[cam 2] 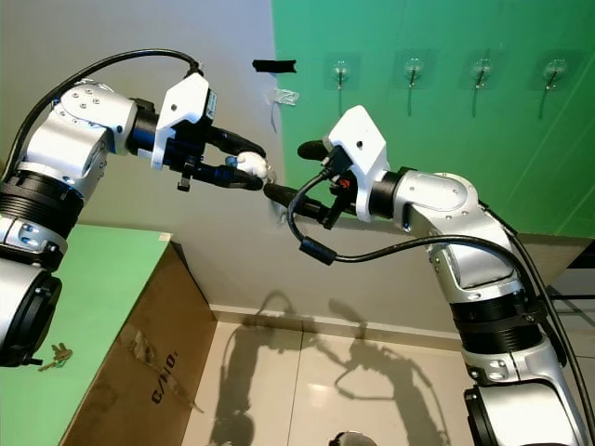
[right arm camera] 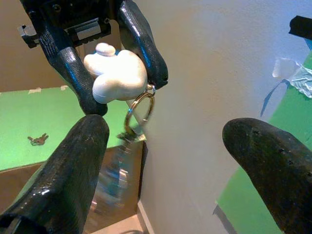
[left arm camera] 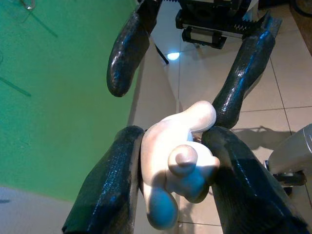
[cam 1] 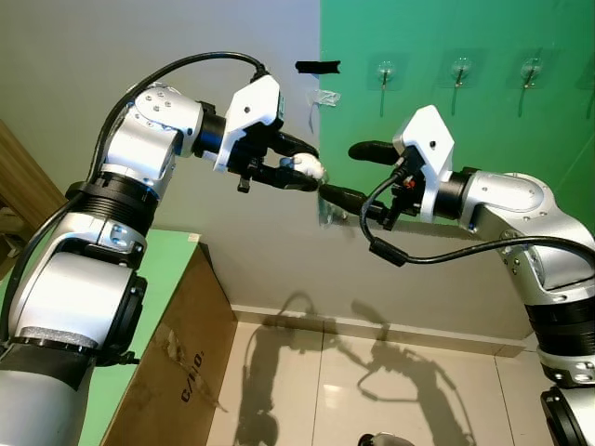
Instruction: Hang keys on a hook
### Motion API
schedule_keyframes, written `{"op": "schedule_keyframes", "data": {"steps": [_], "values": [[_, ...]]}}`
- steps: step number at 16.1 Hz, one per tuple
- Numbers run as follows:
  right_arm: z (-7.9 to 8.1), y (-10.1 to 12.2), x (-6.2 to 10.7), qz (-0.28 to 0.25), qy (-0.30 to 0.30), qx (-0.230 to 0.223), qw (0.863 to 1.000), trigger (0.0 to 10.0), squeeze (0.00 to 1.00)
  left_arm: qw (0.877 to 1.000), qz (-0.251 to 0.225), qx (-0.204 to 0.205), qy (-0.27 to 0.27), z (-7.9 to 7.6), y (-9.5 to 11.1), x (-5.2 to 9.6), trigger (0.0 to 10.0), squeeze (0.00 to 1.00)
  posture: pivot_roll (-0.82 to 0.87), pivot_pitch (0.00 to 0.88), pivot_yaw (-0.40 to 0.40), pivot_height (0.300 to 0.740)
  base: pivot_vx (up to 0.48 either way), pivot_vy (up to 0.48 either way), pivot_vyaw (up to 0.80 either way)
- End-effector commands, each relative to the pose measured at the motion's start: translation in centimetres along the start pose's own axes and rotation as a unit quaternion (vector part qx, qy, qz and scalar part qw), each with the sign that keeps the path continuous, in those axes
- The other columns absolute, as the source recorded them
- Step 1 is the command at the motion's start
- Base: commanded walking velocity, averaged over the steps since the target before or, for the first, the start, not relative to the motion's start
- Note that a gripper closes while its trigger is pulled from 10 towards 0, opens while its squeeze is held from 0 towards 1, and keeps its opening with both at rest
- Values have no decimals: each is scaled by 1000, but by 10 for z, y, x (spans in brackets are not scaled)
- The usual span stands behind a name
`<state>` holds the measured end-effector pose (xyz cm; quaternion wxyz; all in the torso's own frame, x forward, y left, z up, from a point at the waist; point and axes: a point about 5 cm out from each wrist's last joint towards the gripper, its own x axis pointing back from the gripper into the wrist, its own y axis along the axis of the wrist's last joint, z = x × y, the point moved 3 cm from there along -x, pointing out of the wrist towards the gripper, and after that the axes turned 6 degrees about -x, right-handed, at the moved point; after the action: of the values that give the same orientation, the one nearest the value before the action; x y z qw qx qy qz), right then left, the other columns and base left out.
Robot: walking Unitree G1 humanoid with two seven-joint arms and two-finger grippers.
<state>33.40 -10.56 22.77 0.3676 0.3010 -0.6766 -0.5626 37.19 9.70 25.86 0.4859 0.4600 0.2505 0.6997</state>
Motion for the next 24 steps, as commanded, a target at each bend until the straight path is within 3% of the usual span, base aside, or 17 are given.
{"op": "schedule_keyframes", "data": {"steps": [1,19,20,24], "values": [[0,8,-2,-9,8,11,1000,10000,0,1000,4,-19,-2,6,10,4,10000,0,-170,0,123,740,0,0,0],[12,2,-22,-11,21,-9,1000,10000,0,1000,-21,-8,10,15,21,2,10000,0,-168,0,127,740,0,0,0],[12,2,-22,-12,20,-10,1000,0,0,1000,-25,-7,12,15,22,1,10000,0,-168,0,126,740,0,0,0],[13,1,-22,-12,25,-11,1000,0,0,1000,-27,-7,15,16,23,1,10000,0,-169,0,126,740,0,0,0]]}}
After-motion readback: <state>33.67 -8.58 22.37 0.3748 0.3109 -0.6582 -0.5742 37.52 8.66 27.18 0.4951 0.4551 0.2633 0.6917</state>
